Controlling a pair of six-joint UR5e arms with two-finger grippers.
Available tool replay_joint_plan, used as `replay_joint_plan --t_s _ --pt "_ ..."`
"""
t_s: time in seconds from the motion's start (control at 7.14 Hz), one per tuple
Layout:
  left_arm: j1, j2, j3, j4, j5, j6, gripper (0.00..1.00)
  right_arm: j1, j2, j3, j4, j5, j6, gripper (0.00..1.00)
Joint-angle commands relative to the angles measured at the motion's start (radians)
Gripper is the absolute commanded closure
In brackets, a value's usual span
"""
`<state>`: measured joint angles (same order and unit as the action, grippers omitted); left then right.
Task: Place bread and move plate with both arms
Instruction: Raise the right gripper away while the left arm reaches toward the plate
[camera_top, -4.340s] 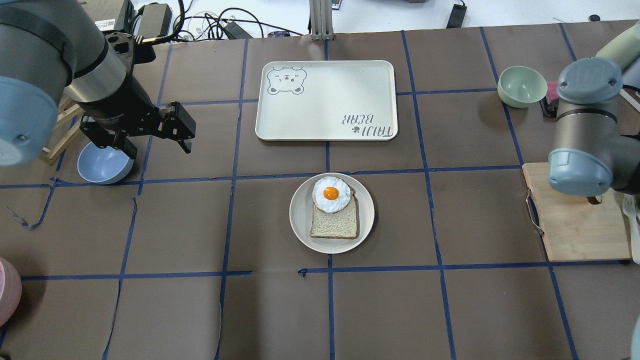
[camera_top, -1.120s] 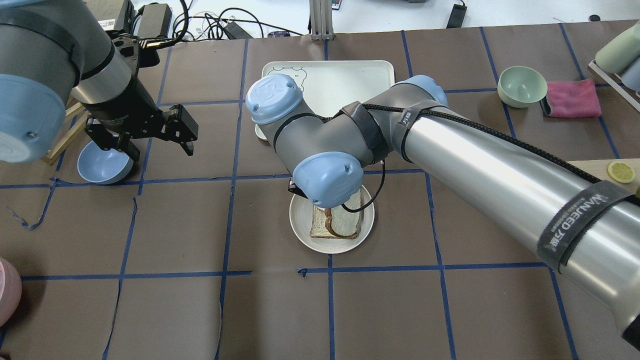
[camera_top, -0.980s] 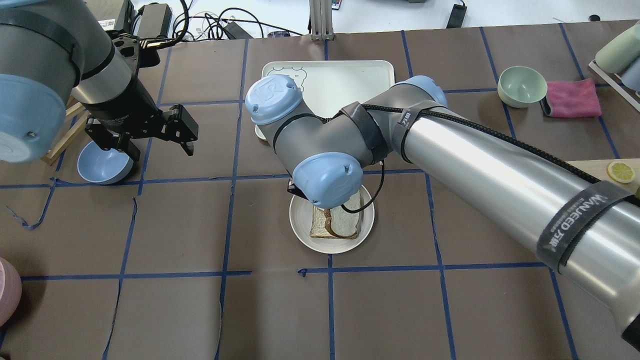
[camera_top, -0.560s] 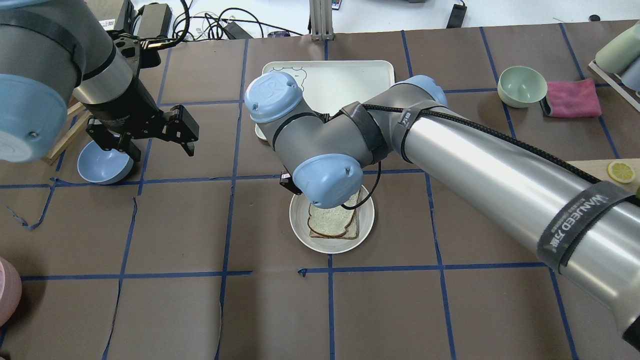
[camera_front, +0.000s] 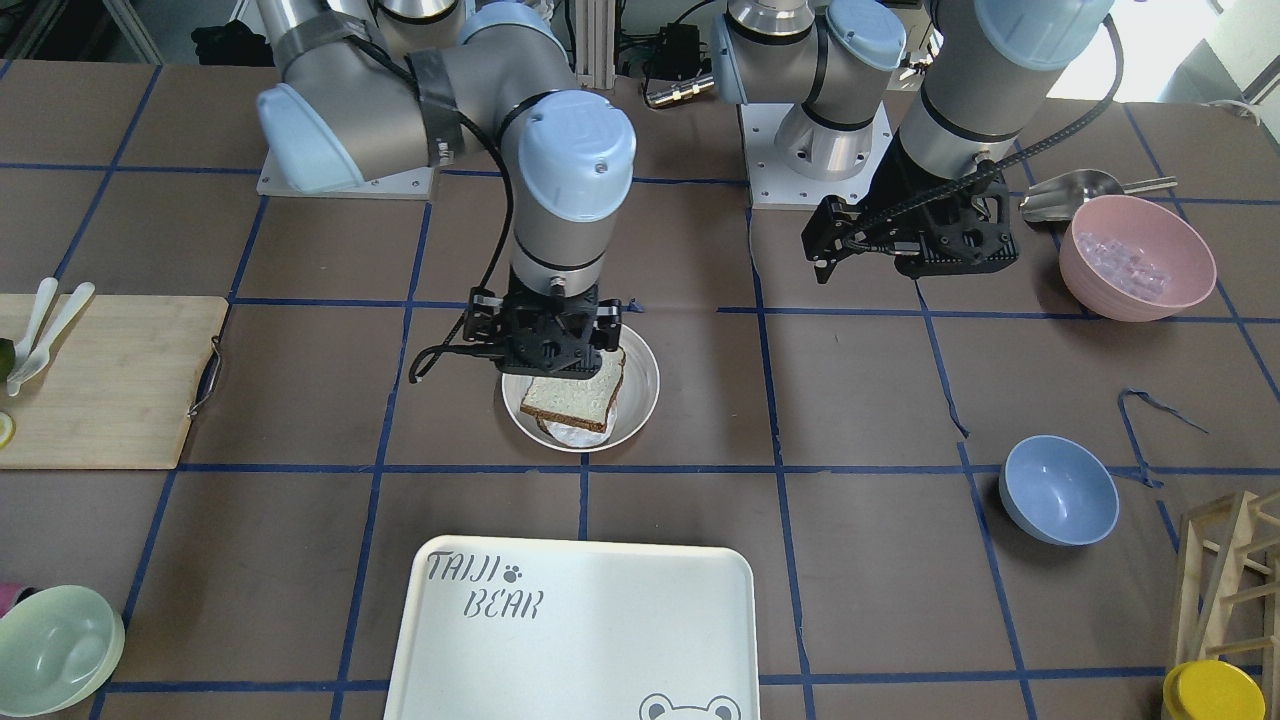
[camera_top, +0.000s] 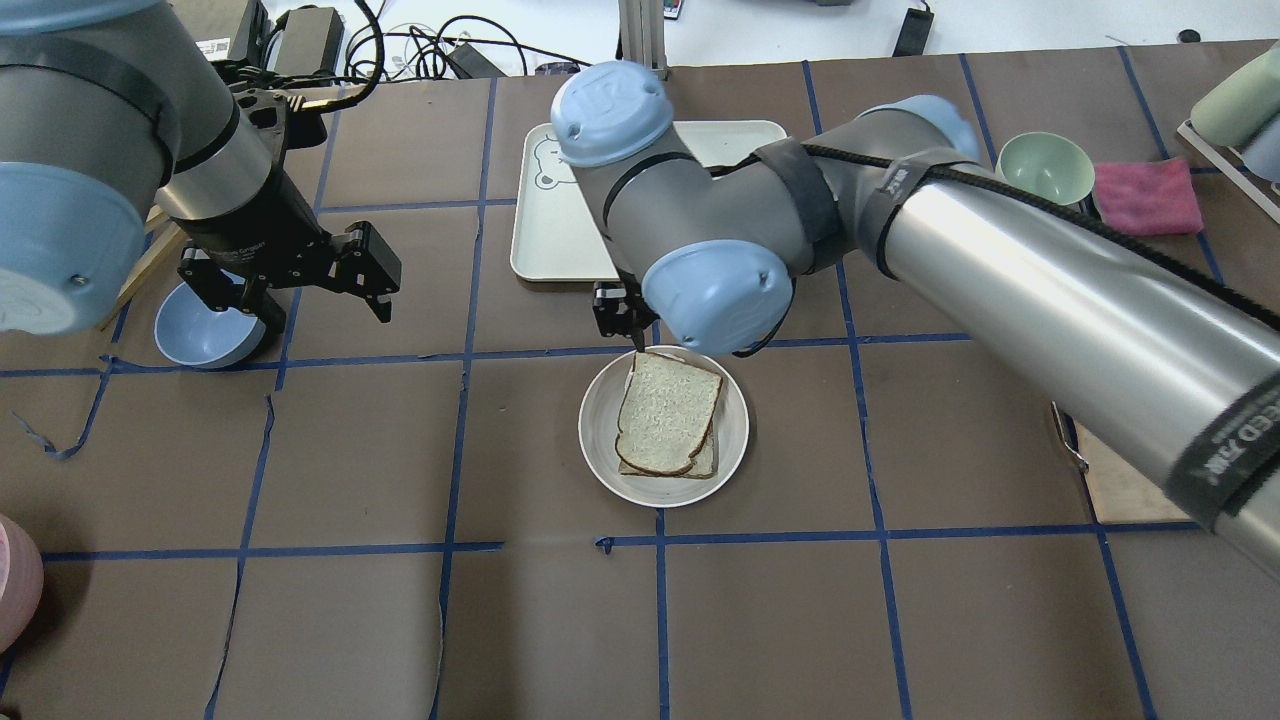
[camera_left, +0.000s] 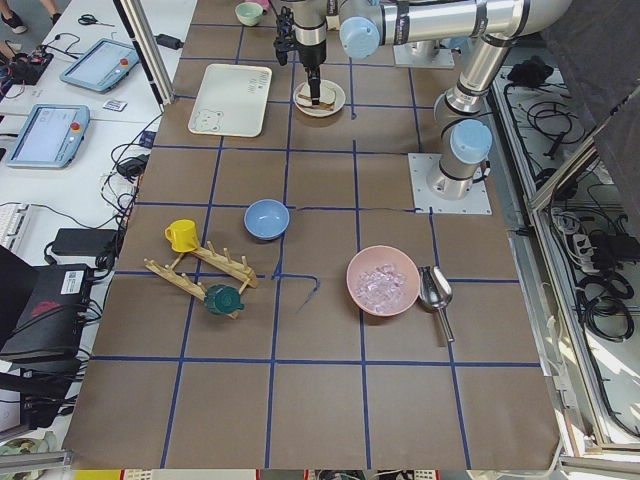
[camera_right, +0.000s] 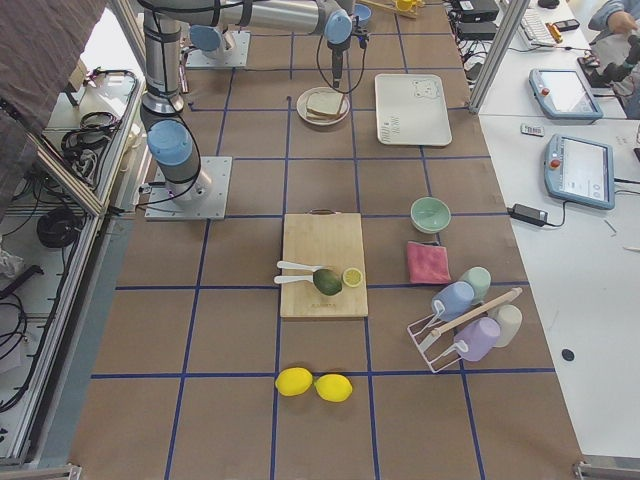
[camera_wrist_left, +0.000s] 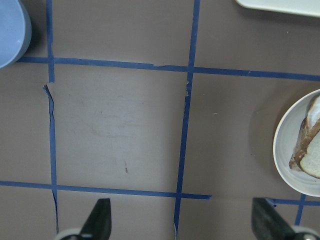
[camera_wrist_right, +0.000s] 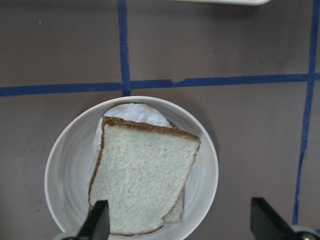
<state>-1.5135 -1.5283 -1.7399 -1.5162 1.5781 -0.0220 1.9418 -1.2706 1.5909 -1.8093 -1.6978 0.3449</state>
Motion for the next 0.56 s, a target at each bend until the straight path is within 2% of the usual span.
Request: replay_joint_plan --t_s 0.0,0.14,0.28,0.42 --pt "0.004 -0.018 -0.016 0.004 -0.003 -0.004 0.0 -0.185 -0.12 0.003 0.11 0.027 -0.243 0.0" --pt "0.003 -0.038 -0.027 0.055 -0.004 -0.01 0.0 -0.234 -0.192 0.0 0.129 0.032 -0.309 0.0" --pt "-0.002 -0.068 -0.044 0.124 -0.016 -0.016 0.0 -0.253 -0.22 0.0 0.13 0.027 -0.355 0.0" --pt "-0.005 -0.114 -0.09 0.266 -0.021 -0.018 0.0 -0.273 -0.239 0.0 0.131 0.024 -0.363 0.0"
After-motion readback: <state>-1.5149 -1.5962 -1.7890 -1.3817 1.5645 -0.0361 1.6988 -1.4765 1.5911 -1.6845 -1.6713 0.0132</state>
